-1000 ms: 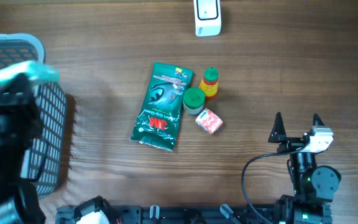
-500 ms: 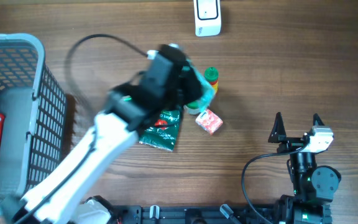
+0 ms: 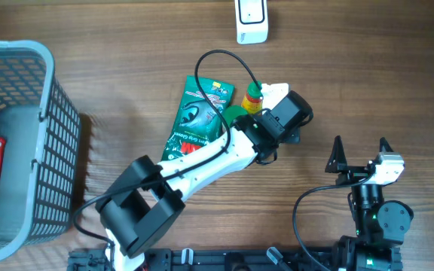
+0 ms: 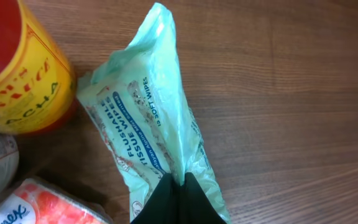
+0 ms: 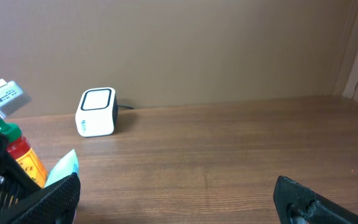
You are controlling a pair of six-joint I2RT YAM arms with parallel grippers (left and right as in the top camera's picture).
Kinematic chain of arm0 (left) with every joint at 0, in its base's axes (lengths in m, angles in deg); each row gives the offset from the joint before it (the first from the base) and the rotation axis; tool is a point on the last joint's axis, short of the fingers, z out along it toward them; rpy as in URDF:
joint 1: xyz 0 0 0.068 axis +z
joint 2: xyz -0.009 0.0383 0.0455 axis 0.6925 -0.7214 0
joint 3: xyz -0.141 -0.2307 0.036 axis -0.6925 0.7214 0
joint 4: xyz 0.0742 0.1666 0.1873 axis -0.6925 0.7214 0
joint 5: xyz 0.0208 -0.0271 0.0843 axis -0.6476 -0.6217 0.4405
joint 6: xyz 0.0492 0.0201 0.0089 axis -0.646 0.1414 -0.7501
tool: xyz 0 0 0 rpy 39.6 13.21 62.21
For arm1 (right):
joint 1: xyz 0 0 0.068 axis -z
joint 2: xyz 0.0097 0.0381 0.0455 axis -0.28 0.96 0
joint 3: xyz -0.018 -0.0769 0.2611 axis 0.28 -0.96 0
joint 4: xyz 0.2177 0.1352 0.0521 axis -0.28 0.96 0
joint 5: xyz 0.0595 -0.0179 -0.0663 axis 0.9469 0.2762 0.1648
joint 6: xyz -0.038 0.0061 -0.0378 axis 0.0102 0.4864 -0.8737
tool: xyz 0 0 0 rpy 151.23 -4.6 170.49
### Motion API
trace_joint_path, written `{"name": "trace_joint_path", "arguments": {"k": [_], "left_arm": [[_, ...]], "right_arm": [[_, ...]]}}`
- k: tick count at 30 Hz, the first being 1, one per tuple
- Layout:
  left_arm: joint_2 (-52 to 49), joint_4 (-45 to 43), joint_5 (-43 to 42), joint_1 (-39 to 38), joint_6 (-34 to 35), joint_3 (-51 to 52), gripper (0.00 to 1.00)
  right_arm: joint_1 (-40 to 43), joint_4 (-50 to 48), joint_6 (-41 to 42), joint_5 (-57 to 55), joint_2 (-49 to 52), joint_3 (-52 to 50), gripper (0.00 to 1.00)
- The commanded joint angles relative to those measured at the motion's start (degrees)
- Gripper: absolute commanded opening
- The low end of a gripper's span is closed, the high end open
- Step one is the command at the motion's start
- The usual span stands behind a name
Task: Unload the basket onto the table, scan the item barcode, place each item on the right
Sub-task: 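Place tissue pack on table right of small box with left gripper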
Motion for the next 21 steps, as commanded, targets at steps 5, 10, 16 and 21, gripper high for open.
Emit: {"name": "trace_joint_path", "arguments": {"k": [5, 10, 16, 21], "left_arm": [[0.28, 0.61, 2.38, 0.15, -1.05, -0.48, 0.32], [2.14, 2.89, 2.19, -0.15, -1.07, -0.50, 0.37], [15.02, 12.70, 16.85, 0.00, -11.15, -0.50, 0.92], [30.25, 17.46, 37.75, 6.73, -13.07, -0.50, 1.00]], "right_arm": [[0.17, -0.17, -0.35, -0.31, -0.33, -0.04, 1.00], [0.17, -0.17, -0.37, -0.31, -0.33, -0.04, 1.00], [0.17, -0.17, -0.35, -0.31, -0.33, -0.04, 1.00], [0.17, -0.17, -0.35, -0.31, -0.33, -0.04, 1.00]]}}
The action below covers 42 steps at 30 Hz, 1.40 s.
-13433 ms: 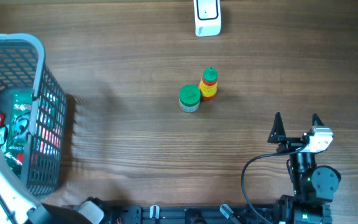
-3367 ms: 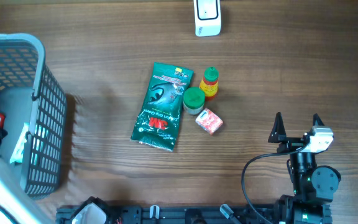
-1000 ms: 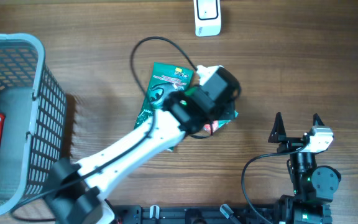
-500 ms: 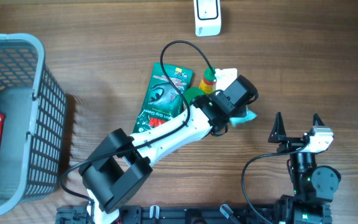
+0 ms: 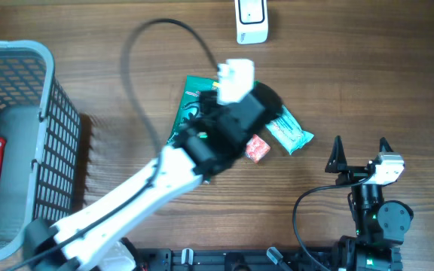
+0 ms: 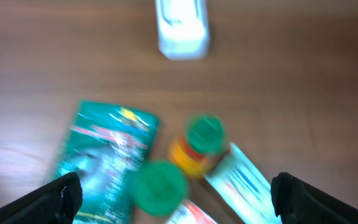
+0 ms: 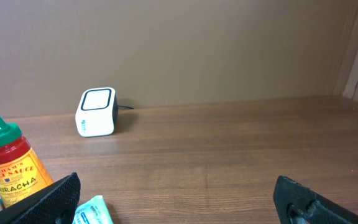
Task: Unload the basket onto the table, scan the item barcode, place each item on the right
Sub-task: 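Place tissue pack on table right of small box with left gripper, then grasp red Nescafe stick in basket with left gripper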
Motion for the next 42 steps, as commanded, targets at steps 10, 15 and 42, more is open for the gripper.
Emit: {"name": "trace_joint_path", "arguments": {"k": [10, 15, 42], "left_arm": [[28.15, 1.09, 16.17, 51.87, -1.66, -0.48, 1.00], [22.29, 5.86, -1.55, 75.01, -0.04, -0.48, 1.00], [-12.90, -22.43, -25.46, 97.26, -48.78, 20.00, 1.00]], "right_arm": [[0.17, -0.15, -0.37, -0.31, -0.33, -0.04, 1.00], [0.17, -0.15, -0.37, -0.31, -0.33, -0.04, 1.00], [0.17, -0.15, -0.35, -0.31, -0.31, -0.04, 1.00]]}}
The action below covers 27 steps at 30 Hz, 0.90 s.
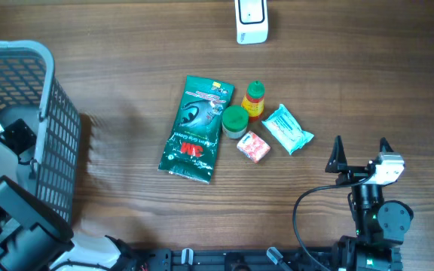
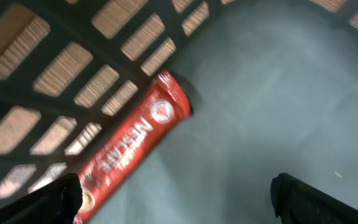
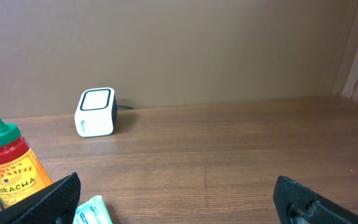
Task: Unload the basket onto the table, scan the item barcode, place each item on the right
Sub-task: 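Grasp red Nescafe stick in basket with left gripper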
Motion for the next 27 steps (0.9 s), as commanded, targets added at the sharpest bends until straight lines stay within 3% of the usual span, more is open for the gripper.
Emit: {"name": "trace_joint_path", "arguments": {"k": [1, 3, 7, 12, 13, 14, 15, 18, 22, 27], "left_arm": [[-3.74, -1.90, -5.70, 3.61, -9.20, 0.20, 1.00], [-6.03, -2.36, -8.59, 5.81, -15.02, 0.20, 0.98], [-9.44, -4.46, -11.21, 9.07, -15.47, 0.20, 0.91], [-13.29, -1.70, -22.62, 9.88, -15.43, 0.20, 0.54], [-13.42, -1.11, -22.77, 9.86, -15.34, 0.20, 0.40], [-13.42, -0.57, -22.77, 9.70, -15.23, 0.20, 0.17], [-13.40, -0.02, -22.75, 9.42, -15.21, 0.20, 0.06], [-12.74, 1.20, -23.15, 6.40, -14.01, 0.17, 0.04], [-7.48, -1.01, -23.15, 1.62, -6.71, -1.27, 0.04], [10.49, -4.37, -23.15, -2.60, -5.66, -3.93, 0.04]], "right_arm": [[0.17, -0.17, -0.37, -0.13, -0.33, -0.04, 1.00], [0.17, -0.17, -0.35, -0.13, -0.31, -0.04, 1.00], [0.17, -0.17, -0.35, -0.13, -0.31, -0.04, 1.00], [0.17, -0.17, -0.35, -0.13, -0.33, -0.04, 1.00], [0.17, -0.17, -0.35, -0.13, -0.33, -0.04, 1.00], [0.17, -0.17, -0.35, -0.13, -0.33, -0.04, 1.00], [0.17, -0.17, -0.37, -0.13, -0.33, -0.04, 1.00], [0.17, -0.17, -0.35, -0.13, -0.33, -0.04, 1.00], [0.17, -0.17, -0.35, -0.13, -0.33, -0.04, 1.00], [0.17, -0.17, -0.35, -0.13, -0.33, -0.04, 1.00]]}}
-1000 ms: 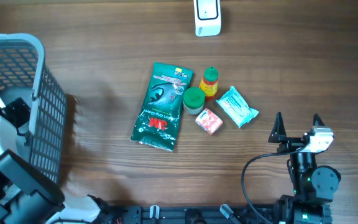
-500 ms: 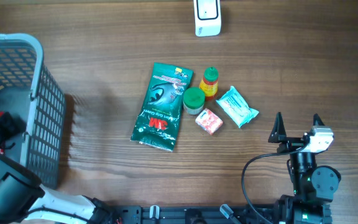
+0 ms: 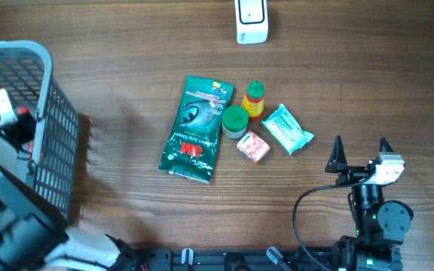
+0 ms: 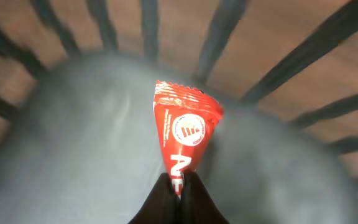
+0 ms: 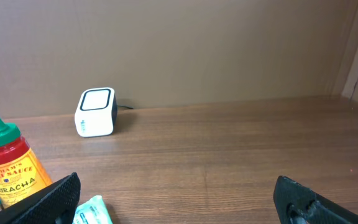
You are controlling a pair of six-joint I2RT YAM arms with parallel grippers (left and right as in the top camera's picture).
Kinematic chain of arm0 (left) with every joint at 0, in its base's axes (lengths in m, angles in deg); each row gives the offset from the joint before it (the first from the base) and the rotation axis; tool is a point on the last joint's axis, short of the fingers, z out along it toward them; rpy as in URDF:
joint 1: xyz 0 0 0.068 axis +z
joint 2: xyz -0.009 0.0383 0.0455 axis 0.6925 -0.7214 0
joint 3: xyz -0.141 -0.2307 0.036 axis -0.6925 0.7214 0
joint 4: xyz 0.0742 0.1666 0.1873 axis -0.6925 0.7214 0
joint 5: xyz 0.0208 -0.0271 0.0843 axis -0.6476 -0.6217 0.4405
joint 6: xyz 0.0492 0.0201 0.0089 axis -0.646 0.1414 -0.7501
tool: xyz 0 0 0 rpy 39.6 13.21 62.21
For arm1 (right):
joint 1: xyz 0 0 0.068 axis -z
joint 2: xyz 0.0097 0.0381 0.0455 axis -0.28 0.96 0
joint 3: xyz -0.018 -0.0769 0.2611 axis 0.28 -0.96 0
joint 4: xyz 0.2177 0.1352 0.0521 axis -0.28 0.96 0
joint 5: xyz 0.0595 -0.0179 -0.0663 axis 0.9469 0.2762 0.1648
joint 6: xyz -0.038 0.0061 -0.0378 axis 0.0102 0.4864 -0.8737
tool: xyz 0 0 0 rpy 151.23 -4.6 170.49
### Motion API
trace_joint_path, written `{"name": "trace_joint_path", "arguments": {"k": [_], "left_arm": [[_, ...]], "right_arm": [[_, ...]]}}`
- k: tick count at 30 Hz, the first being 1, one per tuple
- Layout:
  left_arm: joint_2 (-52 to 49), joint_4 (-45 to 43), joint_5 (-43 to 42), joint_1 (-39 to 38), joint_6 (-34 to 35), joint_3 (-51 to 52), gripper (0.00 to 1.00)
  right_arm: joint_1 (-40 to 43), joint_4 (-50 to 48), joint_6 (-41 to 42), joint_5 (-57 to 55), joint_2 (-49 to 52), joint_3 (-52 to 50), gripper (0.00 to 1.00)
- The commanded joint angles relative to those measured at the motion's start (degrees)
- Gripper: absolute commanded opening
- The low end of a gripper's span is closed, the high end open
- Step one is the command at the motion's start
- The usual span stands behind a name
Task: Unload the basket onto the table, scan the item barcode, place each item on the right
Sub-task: 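Grasp red Nescafe stick in basket with left gripper, then carry Nescafe stick with left gripper and drop it right of tissue pack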
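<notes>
A red Nescafe sachet [image 4: 185,127] stands on end between the fingers of my left gripper [image 4: 180,186], which is shut on its lower end. Behind it are the grey floor and dark bars of the basket [image 4: 272,81]. Overhead, the left arm reaches into the grey basket [image 3: 47,56] at the far left, a bit of red showing at its tip. The white scanner [image 3: 251,22] stands at the table's far edge and also shows in the right wrist view as scanner [image 5: 96,112]. My right gripper [image 5: 179,199] is open and holds nothing, low at the front right.
Mid-table lie a green packet [image 3: 198,128], a sriracha bottle [image 3: 255,98], a green-capped jar [image 3: 234,120], a pink tissue pack [image 3: 253,147] and a mint wipes pack [image 3: 287,129]. The right arm's base [image 3: 371,214] sits at the front right.
My left gripper was open over the red sachet lying flat on the basket floor. Now it is shut on the sachet's end. The right arm and the table items have not moved.
My left gripper was shut on the mint wipes pack among the items mid-table. Then it was open above them, the pack lying right of the bottle. Then it was open inside the basket over the red sachet, and now it grips that sachet.
</notes>
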Motion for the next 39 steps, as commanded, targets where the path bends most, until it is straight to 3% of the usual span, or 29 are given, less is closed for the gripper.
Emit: {"name": "trace_joint_path", "arguments": {"k": [1, 5, 8, 10, 15, 21, 25, 29, 39], "left_arm": [[15.96, -3.23, -0.42, -1.38, 2.78, -1.53, 0.04], [30.23, -5.11, -1.73, -1.62, 14.23, -1.53, 0.04], [37.66, -2.86, -16.24, -5.55, 17.92, -1.51, 0.04], [40.04, 0.31, -24.44, -12.17, 17.92, -1.51, 0.04], [38.86, 2.64, -24.65, -37.59, 17.38, -1.49, 0.04], [30.25, 2.64, -17.59, -67.06, 4.50, -1.49, 0.04], [19.87, -1.62, -9.20, -78.64, 2.58, -1.49, 0.04], [10.51, -9.84, -9.18, -84.54, 2.97, -1.49, 0.04], [-8.74, -36.06, -8.44, -89.22, 17.73, -1.51, 0.04]], "right_arm": [[0.17, -0.17, -0.35, -0.13, -0.33, -0.04, 1.00], [0.17, -0.17, -0.35, -0.13, -0.33, -0.04, 1.00], [0.17, -0.17, -0.35, -0.13, -0.33, -0.04, 1.00], [0.17, -0.17, -0.35, -0.13, -0.33, -0.04, 1.00], [0.17, -0.17, -0.35, -0.13, -0.33, -0.04, 1.00], [0.17, -0.17, -0.37, -0.13, -0.31, -0.04, 1.00], [0.17, -0.17, -0.35, -0.13, -0.31, -0.04, 1.00], [0.17, -0.17, -0.37, -0.13, -0.31, -0.04, 1.00], [0.17, -0.17, -0.35, -0.13, -0.33, -0.04, 1.00]]}}
